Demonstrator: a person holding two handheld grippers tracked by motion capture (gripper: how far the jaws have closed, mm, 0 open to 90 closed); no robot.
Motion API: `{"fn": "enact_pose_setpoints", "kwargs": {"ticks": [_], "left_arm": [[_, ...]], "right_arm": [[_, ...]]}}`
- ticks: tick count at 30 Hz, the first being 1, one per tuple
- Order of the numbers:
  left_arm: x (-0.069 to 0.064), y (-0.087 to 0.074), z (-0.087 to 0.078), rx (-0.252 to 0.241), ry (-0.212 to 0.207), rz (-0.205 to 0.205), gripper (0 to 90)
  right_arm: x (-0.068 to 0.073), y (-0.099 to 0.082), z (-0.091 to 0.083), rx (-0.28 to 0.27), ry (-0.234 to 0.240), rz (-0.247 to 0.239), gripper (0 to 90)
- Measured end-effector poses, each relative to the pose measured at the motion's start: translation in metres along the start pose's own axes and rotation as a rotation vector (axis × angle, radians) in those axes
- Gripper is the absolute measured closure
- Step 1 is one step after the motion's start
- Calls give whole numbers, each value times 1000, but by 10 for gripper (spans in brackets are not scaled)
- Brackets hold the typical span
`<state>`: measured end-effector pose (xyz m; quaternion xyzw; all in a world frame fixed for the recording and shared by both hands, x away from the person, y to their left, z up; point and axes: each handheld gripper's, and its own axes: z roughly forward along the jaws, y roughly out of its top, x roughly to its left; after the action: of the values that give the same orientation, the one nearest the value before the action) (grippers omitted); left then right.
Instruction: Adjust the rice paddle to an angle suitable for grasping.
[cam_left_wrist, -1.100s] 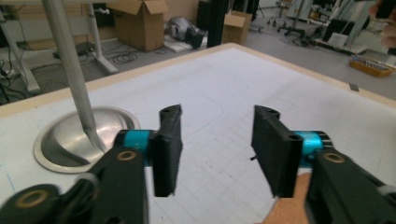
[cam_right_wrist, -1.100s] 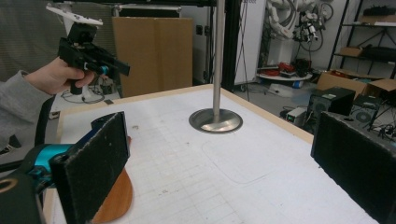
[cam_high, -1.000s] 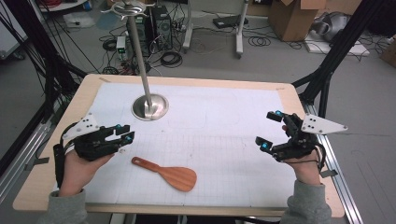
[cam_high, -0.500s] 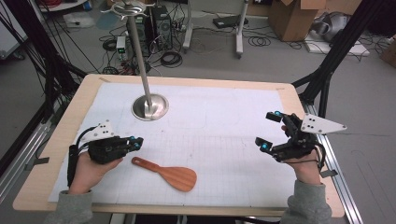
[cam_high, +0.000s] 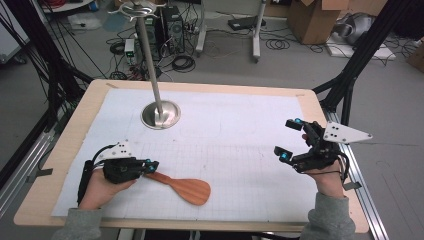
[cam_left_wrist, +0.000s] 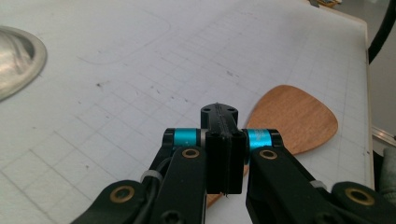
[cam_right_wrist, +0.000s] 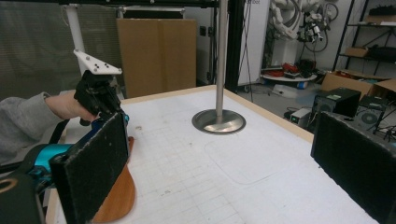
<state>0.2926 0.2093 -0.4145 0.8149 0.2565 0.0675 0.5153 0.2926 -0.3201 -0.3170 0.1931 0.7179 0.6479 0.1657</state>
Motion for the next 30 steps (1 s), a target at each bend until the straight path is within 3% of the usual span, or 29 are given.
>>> {"fn": "enact_pose_setpoints", "kwargs": {"ticks": [5,7,10,13,17,30], "left_arm": [[-5,-6,6,26,-12,-12,895],[-8,-6,8,53,-20,8,895],[-10,-9,11,87,-18,24,895],[-11,-12,13,106,-2,9,895],[-14,-17,18,145,-1,19,895],[-11,-25,21,189,20,21,895]], "right_arm": [[0,0,3,8,3,-11,32],[0,-1,4,10,4,-10,32],[1,-1,6,23,6,-4,32],[1,0,6,13,6,-17,32],[-1,0,3,1,4,-12,32],[-1,0,2,0,5,-7,32]]}}
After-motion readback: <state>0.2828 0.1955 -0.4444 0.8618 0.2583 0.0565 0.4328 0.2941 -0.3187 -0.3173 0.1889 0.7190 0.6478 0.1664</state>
